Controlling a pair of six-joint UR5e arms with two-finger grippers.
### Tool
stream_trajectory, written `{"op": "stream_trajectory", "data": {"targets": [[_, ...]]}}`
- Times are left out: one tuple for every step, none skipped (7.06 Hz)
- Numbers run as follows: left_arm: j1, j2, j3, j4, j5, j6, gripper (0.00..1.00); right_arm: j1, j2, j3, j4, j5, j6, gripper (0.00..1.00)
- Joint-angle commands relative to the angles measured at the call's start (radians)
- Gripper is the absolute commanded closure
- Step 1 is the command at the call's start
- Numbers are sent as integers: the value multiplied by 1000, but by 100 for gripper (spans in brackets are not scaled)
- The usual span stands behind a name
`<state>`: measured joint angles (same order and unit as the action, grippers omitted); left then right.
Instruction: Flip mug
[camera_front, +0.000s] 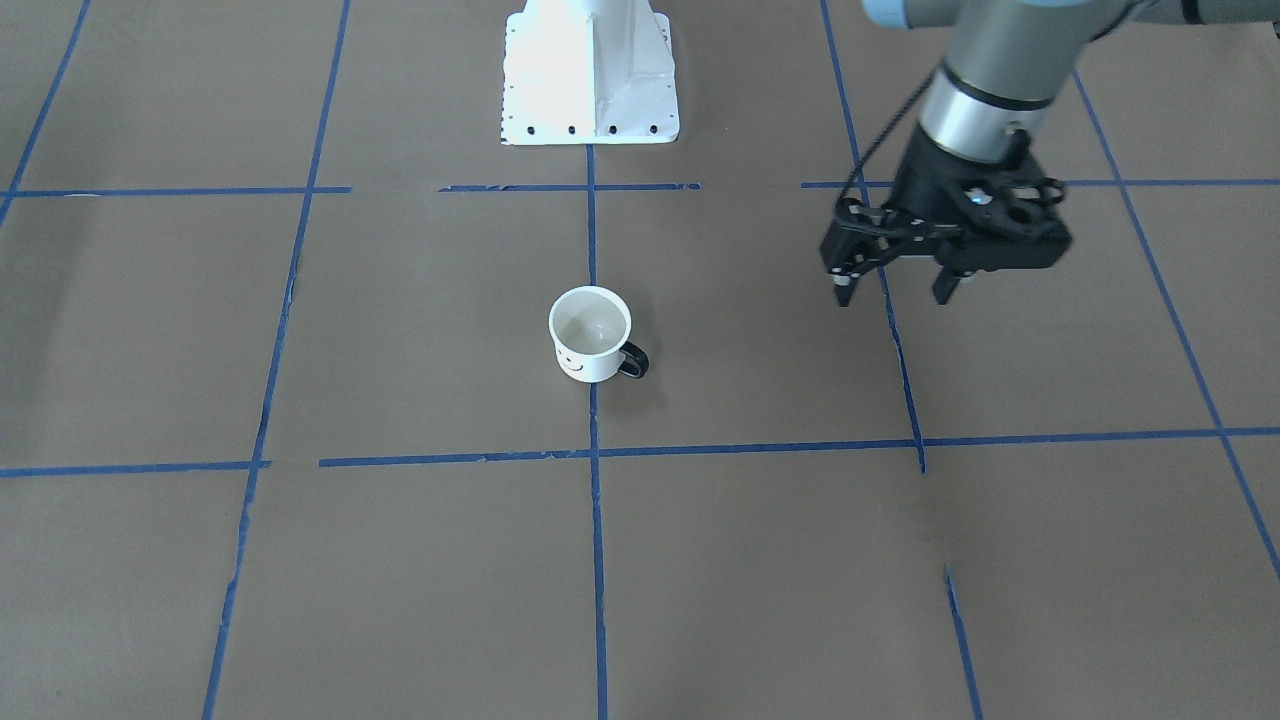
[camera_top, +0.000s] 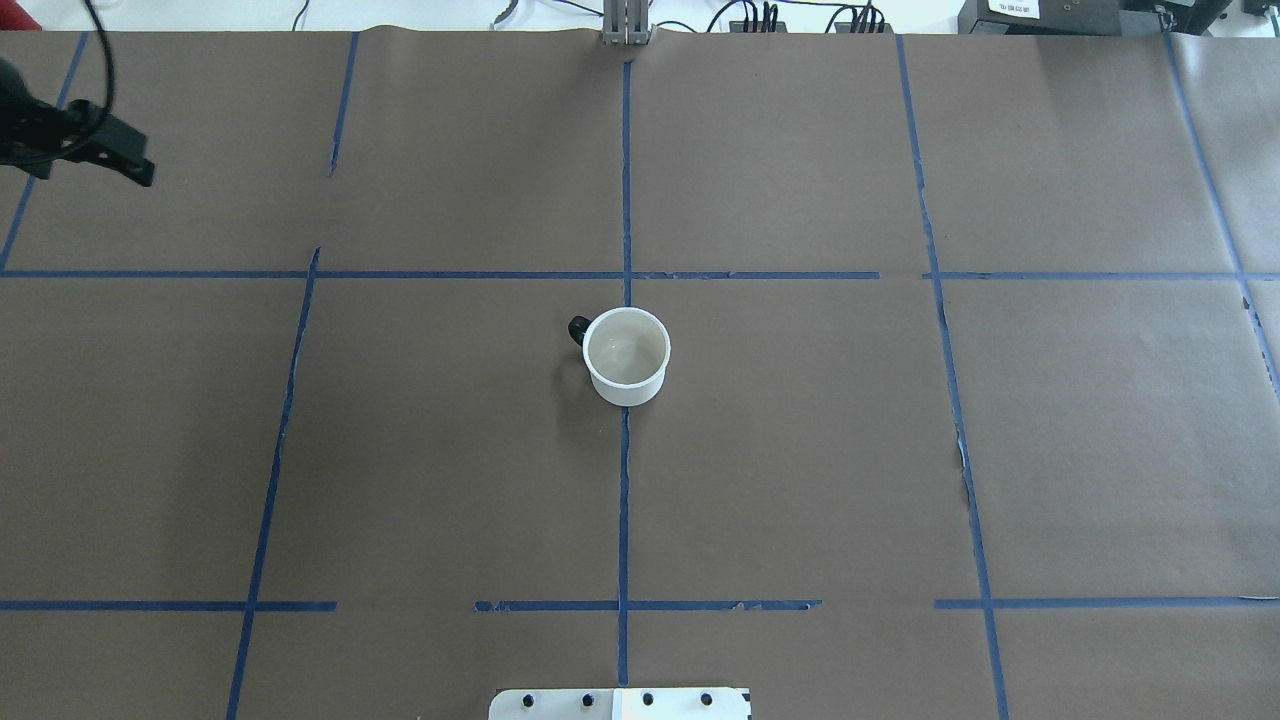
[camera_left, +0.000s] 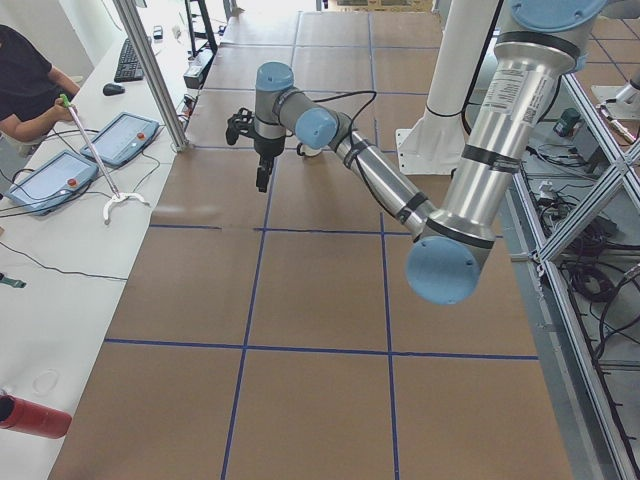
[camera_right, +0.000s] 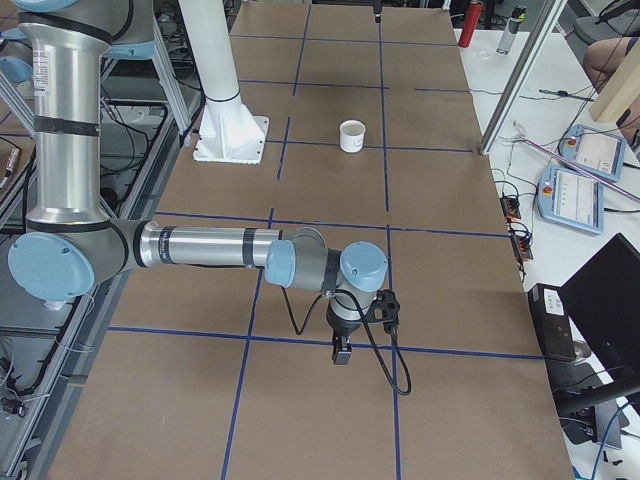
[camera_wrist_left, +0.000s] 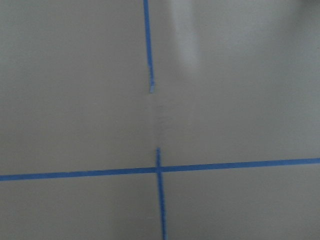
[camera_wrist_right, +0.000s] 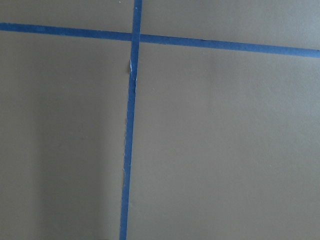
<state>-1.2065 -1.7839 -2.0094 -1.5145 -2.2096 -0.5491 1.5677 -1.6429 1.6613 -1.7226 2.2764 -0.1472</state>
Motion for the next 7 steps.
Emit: {"op": "stream_trajectory", "data": {"targets": [[-189, 263, 0, -155, -81, 241, 0, 0, 0, 0, 0, 0, 0, 0], [-197, 350, 15, -177, -82, 295, 0, 0, 0, 0, 0, 0, 0, 0], [-268, 404, 76, -177, -108, 445, 0, 0, 0, 0, 0, 0, 0, 0], [-342, 408, 187, -173, -237, 515, 0, 0, 0, 0, 0, 0, 0, 0], [-364, 443, 213, -171, -246, 619, 0, 0, 0, 0, 0, 0, 0, 0], [-443, 452, 215, -171, -243, 641, 0, 0, 0, 0, 0, 0, 0, 0], [-464, 451, 204, -171, -243, 638, 0, 0, 0, 0, 0, 0, 0, 0]]}}
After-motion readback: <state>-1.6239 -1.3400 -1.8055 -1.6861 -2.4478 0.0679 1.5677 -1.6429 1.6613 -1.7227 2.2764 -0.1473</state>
